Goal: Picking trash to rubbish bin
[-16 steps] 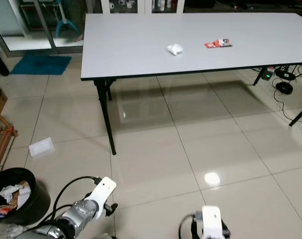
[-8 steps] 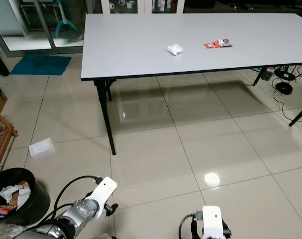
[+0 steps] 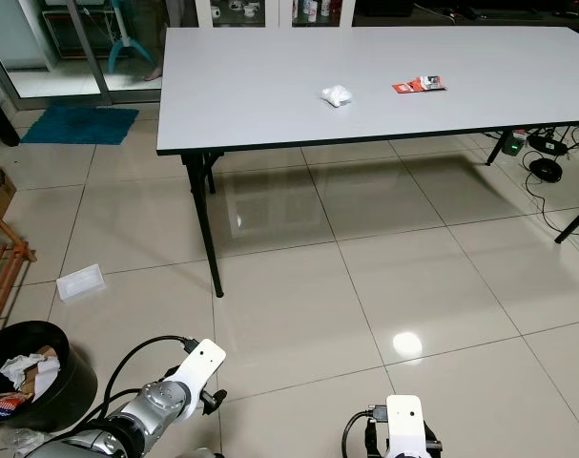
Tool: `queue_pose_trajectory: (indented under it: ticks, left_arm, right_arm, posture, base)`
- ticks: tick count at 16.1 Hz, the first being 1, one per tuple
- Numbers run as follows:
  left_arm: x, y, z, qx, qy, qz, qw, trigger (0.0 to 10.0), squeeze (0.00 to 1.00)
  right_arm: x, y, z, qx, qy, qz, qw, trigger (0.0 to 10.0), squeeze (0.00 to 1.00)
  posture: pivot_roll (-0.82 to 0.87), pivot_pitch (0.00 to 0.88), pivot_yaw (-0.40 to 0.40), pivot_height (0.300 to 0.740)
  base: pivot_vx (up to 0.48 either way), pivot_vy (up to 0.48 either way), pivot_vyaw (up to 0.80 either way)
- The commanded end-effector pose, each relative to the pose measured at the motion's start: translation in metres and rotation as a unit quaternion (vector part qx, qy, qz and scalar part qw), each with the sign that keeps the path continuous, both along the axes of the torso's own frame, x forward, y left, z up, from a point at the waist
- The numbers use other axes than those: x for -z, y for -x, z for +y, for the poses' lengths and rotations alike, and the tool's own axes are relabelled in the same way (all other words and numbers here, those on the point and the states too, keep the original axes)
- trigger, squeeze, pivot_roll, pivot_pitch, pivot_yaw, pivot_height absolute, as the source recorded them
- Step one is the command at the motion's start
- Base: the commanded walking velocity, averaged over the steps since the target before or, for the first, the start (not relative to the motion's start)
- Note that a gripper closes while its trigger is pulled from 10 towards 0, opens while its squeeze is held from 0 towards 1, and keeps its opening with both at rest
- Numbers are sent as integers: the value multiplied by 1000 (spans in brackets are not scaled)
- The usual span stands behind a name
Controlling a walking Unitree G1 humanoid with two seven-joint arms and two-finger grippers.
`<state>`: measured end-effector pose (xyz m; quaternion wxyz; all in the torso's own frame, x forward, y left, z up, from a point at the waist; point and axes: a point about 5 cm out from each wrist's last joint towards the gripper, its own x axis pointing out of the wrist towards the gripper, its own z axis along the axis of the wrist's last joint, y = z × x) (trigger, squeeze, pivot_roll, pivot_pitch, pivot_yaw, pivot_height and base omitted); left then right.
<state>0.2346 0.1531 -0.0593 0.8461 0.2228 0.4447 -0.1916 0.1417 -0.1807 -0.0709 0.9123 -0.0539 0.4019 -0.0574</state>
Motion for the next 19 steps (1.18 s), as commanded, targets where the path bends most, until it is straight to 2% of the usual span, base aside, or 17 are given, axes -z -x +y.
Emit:
queue_pose_trajectory:
  ticks: [1,13,19]
  left_arm:
    - [-2,-3,-4,11,2,-3,1000,10000,0]
    - [-1,-1,-2,23,-2,0,1000,10000,0]
    - [-1,-1,-1,25,-4,1,1000,10000,0]
  right_arm:
    - [-1,1,-3,3,3,3,1000,10000,0]
    - [10,5,1,0,-1,25,1000,10000,0]
    - [29,17,0,-1,-2,70,998,10000,0]
  posture:
    - [98,31,-38,740]
    - [95,39,-34,740]
    - [95,42,-33,740]
  base:
    - [0,0,0]
    - [0,0,0]
    - [0,0,0]
